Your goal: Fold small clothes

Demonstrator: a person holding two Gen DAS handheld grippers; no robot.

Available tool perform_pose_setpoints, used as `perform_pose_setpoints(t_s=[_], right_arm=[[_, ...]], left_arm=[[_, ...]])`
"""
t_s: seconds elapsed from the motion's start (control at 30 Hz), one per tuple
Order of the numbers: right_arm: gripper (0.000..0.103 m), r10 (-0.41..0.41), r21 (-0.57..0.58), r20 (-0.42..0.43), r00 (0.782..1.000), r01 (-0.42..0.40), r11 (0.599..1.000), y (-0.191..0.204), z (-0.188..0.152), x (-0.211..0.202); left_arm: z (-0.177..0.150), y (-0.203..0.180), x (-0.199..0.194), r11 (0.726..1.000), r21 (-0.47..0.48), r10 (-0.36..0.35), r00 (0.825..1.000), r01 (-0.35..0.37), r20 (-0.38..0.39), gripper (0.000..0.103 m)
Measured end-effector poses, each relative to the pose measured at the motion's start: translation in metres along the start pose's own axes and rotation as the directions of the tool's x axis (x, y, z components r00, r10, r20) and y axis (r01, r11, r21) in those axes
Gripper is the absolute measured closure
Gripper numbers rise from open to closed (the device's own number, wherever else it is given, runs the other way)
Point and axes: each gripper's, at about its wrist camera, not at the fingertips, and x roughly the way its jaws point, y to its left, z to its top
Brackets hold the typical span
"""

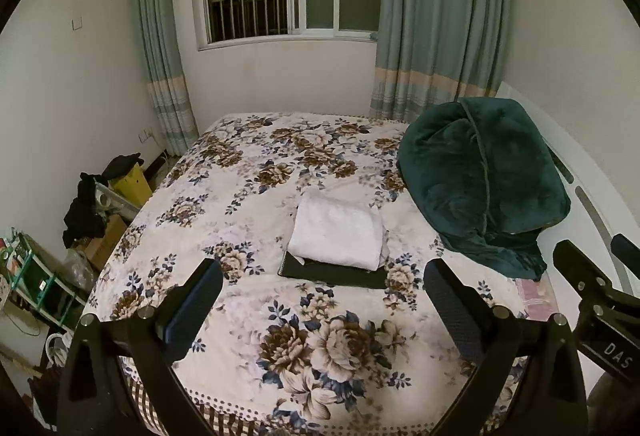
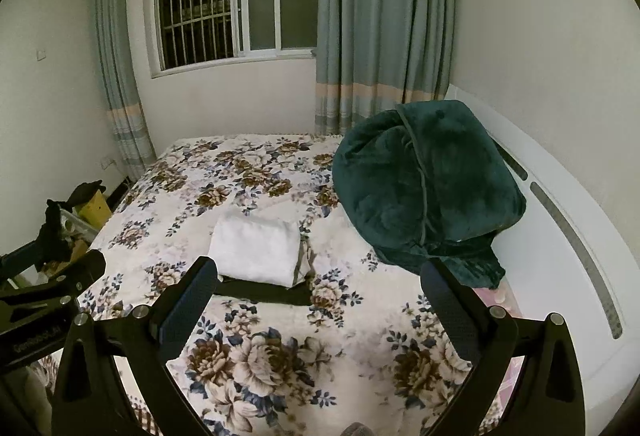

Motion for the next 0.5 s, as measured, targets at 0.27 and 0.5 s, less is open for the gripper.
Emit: perform_pose_setpoints(t_s=[0.27, 0.5], right_arm=[[0.000, 0.025, -0.019, -0.004, 1.000, -0.025, 0.999, 0.003, 0.002, -0.006], [0.000, 0.044, -0.028, -0.015, 0.999, -0.044, 0.999, 0.005, 0.004, -0.002]], left_arm=[[-0.007, -0.002, -0.014, 1.000, -0.005, 0.011, 1.000, -0.011, 0.001, 0.000], [-0.009, 0.000, -0.021, 1.000, -0.011, 0.022, 1.000, -0.022, 0.012, 0.000]])
